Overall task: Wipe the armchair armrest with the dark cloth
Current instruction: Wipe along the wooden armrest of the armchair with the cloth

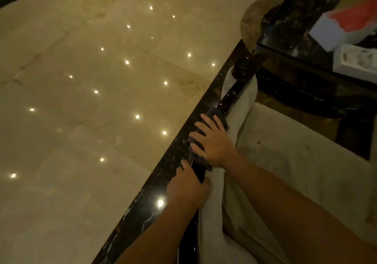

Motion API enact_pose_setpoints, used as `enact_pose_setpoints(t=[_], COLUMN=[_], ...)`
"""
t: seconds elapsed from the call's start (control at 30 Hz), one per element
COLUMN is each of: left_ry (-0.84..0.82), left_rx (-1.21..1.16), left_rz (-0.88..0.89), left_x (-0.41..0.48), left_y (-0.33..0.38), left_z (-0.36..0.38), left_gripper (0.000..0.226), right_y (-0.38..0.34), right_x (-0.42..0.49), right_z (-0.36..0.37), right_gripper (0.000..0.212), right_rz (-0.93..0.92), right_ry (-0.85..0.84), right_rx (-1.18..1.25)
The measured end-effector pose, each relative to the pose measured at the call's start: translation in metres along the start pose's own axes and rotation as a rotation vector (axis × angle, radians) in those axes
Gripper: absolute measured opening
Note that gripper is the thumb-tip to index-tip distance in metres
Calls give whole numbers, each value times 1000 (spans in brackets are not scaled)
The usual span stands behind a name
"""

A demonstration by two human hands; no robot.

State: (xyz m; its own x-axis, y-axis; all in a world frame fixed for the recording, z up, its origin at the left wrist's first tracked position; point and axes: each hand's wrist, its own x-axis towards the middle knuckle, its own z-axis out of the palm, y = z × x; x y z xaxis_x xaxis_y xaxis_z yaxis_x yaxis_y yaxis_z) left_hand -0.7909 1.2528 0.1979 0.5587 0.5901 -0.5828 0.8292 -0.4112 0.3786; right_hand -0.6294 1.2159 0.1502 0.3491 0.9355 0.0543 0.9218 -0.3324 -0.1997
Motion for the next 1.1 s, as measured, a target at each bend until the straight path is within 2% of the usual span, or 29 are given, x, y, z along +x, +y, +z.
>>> enact_pose_setpoints(t=[0.1, 0.2, 0.3, 0.37, 0.43, 0.47, 0.5, 0.53, 0.6, 0.63, 0.7, 0.77, 0.83, 0.9, 1.0, 1.1], left_ry=[-24, -44, -1, -1, -31, -37, -26, -36, -98, -86, -154, -208, -153, -108, -169, -229], left_rx=[29, 59, -9, -69, -105, -122, -146, -137, -30, -29, -45, 18, 54, -11, 31, -63], left_rz=[89, 168, 215, 240, 244, 240, 269, 268, 410, 423, 414, 462, 541, 498, 425, 278], left_x=[31, 63, 91, 95, 108, 117, 126, 130, 183, 183, 194, 191, 185, 179, 195, 228], left_y=[9, 21, 38, 51, 68, 80, 88, 94, 129, 131, 152, 162, 153, 141, 151, 190], left_z=[-4, -9, -12, -13, -15, -21, -24, -30, -58, -59, -56, -50, -43, -45, -42, -43], left_gripper=[99, 105, 96, 86, 85, 84, 80, 75, 72, 74, 72, 60, 62, 68, 66, 74], right_y=[38, 75, 82, 82, 93, 111, 129, 144, 187, 191, 192, 175, 154, 136, 160, 212], right_x=[13, 41, 50, 34, 20, 27, 42, 60, 113, 120, 119, 101, 75, 64, 90, 132], right_z=[2, -6, -5, 2, -4, -8, -16, -20, -51, -55, -54, -46, -40, -30, -26, -28], right_gripper=[46, 46, 45, 47, 49, 49, 47, 45, 46, 49, 60, 60, 53, 50, 50, 52], right_rz=[-1, 202, 325, 184, -67, -121, -91, 60, 614, 742, 762, 664, 536, 457, 592, 850], right_ry=[52, 82, 170, 159, 64, 18, -23, -25, 44, 20, -53, -104, -86, -101, -111, -141], right_rx=[8, 34, 106, 108, 96, 76, 75, 92, 135, 213, 211, 249, 270, 283, 288, 332])
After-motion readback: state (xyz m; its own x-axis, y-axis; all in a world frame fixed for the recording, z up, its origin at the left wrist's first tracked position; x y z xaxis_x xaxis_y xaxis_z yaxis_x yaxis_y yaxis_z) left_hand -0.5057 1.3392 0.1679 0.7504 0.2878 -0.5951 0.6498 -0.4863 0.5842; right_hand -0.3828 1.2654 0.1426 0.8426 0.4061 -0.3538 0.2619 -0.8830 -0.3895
